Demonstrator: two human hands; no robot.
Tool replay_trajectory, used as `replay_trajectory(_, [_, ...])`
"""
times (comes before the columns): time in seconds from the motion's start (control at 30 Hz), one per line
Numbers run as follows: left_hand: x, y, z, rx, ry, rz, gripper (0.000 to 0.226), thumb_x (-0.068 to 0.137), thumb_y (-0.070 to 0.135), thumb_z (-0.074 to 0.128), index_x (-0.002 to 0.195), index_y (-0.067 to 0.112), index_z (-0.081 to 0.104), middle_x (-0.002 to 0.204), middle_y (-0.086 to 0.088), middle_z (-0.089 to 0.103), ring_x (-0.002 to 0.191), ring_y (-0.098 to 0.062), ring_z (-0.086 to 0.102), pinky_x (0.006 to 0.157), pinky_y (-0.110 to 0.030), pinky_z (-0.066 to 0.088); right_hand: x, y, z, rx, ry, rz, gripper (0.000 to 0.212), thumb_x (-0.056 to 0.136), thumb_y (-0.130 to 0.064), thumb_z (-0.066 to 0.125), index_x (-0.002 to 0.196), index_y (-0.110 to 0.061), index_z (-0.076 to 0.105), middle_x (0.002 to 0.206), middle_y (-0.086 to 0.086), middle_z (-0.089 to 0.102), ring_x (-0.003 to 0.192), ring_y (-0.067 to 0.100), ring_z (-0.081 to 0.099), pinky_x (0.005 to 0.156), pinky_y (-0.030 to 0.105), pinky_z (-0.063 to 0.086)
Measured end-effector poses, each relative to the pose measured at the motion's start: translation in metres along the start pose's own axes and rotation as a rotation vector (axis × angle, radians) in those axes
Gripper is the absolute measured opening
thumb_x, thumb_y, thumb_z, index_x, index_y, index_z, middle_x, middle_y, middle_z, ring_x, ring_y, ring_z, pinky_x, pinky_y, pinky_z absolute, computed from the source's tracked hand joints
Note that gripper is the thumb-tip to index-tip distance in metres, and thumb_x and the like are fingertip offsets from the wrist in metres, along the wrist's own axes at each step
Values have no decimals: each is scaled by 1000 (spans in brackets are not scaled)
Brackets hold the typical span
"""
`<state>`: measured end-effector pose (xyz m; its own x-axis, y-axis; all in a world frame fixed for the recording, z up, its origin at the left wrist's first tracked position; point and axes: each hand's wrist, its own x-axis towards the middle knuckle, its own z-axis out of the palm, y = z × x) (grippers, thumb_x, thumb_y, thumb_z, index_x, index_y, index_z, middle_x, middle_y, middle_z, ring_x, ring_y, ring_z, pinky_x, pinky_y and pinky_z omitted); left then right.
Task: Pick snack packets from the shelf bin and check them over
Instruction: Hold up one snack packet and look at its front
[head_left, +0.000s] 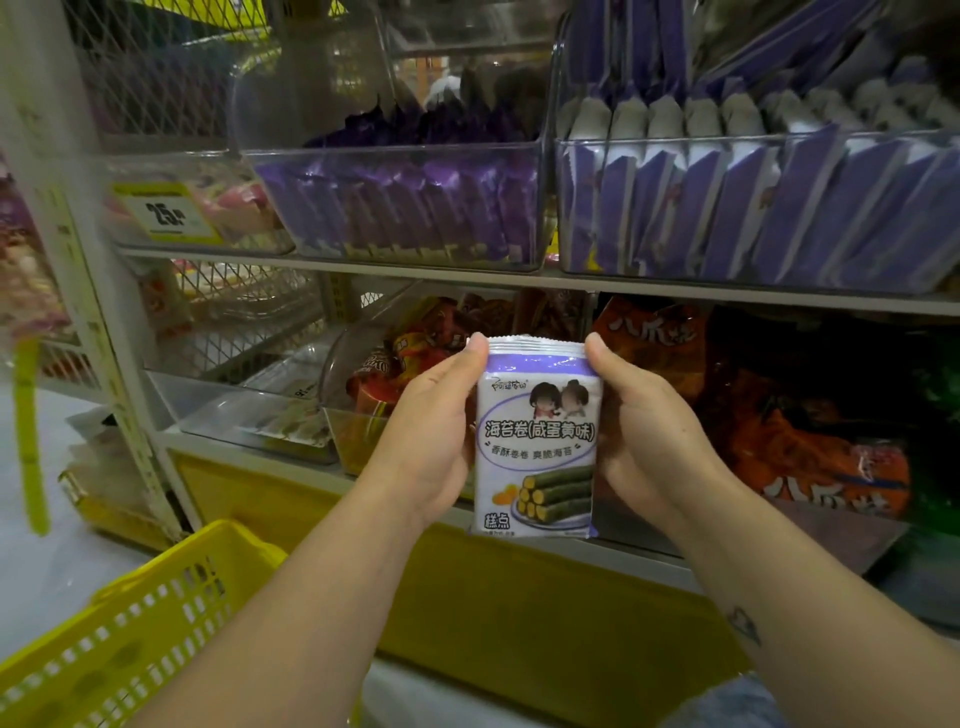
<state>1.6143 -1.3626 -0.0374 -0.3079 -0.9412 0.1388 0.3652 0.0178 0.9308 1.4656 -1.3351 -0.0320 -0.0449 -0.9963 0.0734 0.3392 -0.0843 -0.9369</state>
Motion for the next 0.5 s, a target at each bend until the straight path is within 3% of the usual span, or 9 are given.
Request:
replay_trajectory(0.1, [2,5,-5,-107,66,-10,39,100,40,42,114,13,67,105,-14,74,98,-26,71,76,-40,59,-1,-4,-6,-208,-181,28,40,89,-44,51,113,-15,67,107,9,73,99,25,70,83,41,56])
replay_trajectory(0.2, [5,10,-13,-195,124,-43,45,100,42,40,120,10,64,109,-14,73,101,-26,70,75,-41,59,-5,-6,-11,-365,-360,168,41,83,-33,60,118,-12,63,111,13,71,101,27,69,85,43,57])
replay_trajectory(0.3, [8,11,-21,-188,95,-136,49,99,47,40,122,10,64,114,-13,71,107,-28,68,81,-44,56,-7,-5,-11,-390,-351,252,35,89,-29,56,114,-6,64,110,17,71,99,27,70,77,36,59])
replay_trajectory(0.37, [6,13,-28,-118,-1,-208,49,93,49,47,122,14,65,117,-11,71,105,-27,69,76,-45,58,-7,-6,-11,-339,-320,256,31,88,-30,56,106,-8,68,106,16,73,93,24,72,68,31,59])
replay_trajectory(0.5, [1,15,-39,20,-269,-281,40,82,29,66,121,22,66,117,-10,71,95,-22,72,70,-37,59,-6,-10,-11,-224,-219,259,29,93,-29,55,93,-8,74,98,15,74,81,22,73,60,29,58])
